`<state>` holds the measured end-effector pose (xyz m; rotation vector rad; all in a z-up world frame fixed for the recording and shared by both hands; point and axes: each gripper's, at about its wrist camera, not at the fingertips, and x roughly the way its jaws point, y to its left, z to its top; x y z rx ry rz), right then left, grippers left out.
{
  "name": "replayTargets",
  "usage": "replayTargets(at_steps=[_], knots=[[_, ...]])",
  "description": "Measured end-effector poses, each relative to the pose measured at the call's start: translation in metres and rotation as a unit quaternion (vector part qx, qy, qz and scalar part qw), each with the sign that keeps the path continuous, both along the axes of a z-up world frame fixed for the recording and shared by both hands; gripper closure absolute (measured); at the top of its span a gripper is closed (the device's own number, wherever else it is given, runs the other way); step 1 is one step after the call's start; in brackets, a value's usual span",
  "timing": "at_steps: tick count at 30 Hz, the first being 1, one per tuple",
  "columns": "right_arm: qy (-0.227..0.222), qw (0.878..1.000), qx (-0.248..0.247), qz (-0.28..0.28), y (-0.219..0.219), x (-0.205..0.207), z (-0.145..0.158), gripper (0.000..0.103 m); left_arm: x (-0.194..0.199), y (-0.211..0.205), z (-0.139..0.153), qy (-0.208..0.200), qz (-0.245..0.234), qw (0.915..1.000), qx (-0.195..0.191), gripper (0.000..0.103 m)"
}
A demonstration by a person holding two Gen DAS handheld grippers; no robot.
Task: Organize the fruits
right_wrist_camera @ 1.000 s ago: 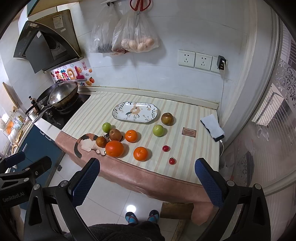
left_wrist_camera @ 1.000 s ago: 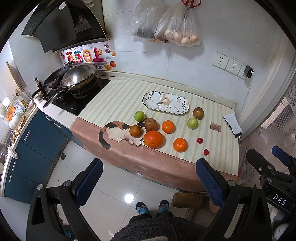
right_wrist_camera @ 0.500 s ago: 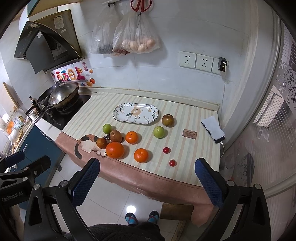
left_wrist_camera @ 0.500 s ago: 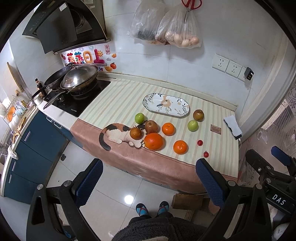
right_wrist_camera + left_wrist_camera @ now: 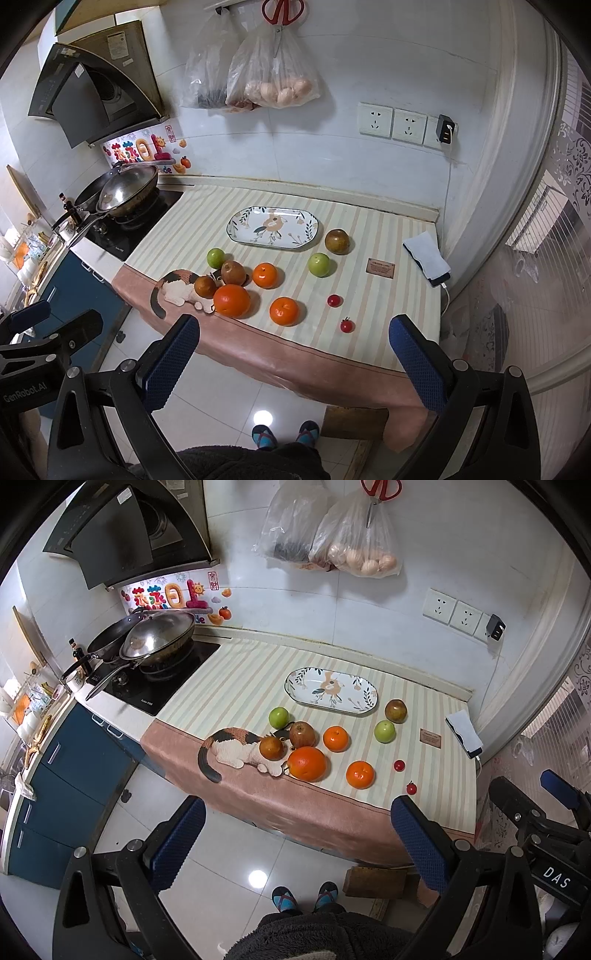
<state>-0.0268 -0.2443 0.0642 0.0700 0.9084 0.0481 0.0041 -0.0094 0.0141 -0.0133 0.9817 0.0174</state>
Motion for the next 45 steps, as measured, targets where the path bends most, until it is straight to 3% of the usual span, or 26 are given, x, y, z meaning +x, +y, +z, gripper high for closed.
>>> replayTargets(at_steps=[26,36,40,45], knots=[[-0.003,1.0,0.001,0.001,0.009,0.0,0.006,0.0,0.004,0.003,0.005,-0.003,0.0,1.0,-0.001,0.0],[-0.004,1.0,0.013,0.004,0.013,0.008,0.013,0.0,0.013,0.001,0.019,-0.004,0.003,1.0,0.0,0.0],[0.009,0.999,0.04,0.0,-0.001,0.021,-0.002,0.0,0.026,0.004,0.017,-0.004,0.023,0.9997,0.0,0.0],[0.043,0.997,0.071,0.002,-0.009,0.053,-0.034,0.0,0.048,0.01,-0.008,-0.001,0.06,0.9979,0.023,0.0]])
